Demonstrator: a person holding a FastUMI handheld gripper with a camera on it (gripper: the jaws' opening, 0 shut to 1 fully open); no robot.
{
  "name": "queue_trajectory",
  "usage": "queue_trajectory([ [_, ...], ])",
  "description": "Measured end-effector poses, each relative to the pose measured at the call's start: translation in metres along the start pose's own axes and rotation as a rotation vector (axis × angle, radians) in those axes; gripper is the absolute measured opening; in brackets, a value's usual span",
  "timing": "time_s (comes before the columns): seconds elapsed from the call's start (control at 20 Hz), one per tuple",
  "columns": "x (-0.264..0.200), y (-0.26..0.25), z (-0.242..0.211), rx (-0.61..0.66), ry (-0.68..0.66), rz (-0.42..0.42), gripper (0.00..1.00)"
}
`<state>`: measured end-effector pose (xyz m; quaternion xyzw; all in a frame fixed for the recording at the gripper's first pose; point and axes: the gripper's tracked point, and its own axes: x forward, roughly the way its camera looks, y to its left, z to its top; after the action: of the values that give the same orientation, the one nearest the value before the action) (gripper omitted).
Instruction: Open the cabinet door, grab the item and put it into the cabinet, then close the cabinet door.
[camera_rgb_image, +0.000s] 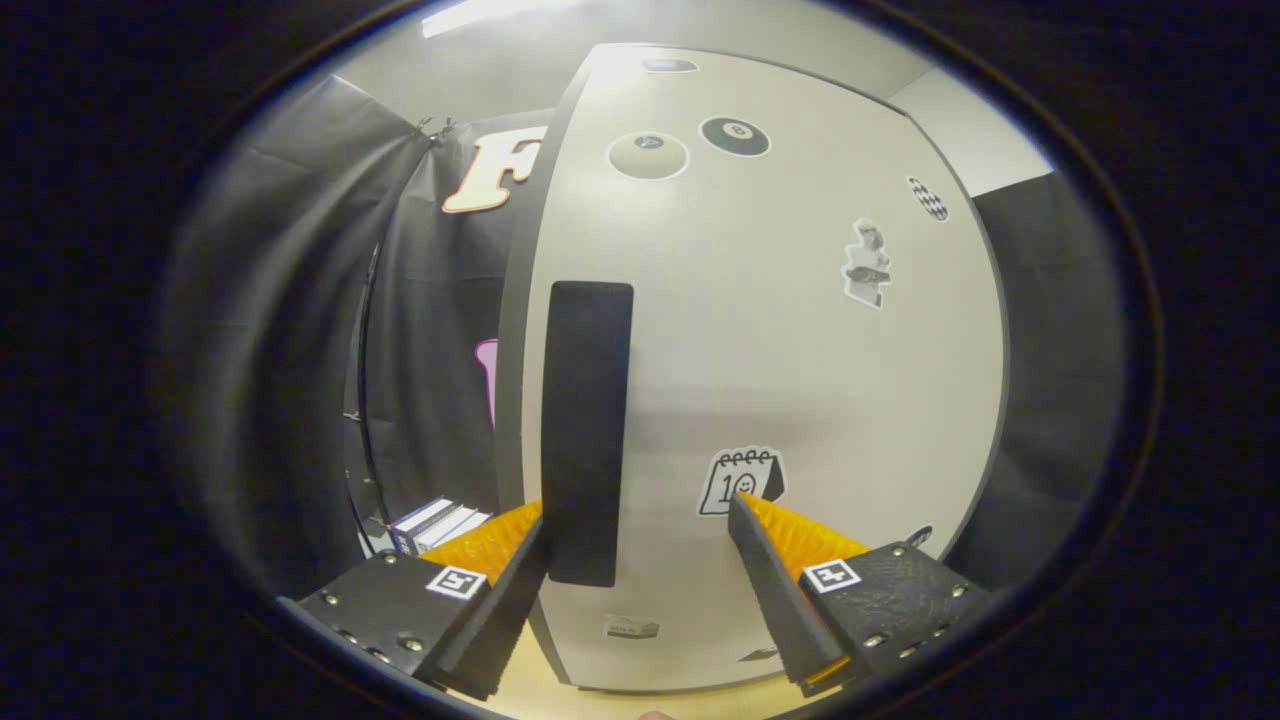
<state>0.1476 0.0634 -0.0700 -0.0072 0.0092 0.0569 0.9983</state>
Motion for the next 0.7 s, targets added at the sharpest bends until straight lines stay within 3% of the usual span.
queue_trajectory([
  [0.35, -0.012, 0.003, 0.009, -0.001, -0.022, 0.012, 1.0],
  [0.7, -0.081, -0.006, 0.034, 0.019, -0.027, 0.017, 1.0],
])
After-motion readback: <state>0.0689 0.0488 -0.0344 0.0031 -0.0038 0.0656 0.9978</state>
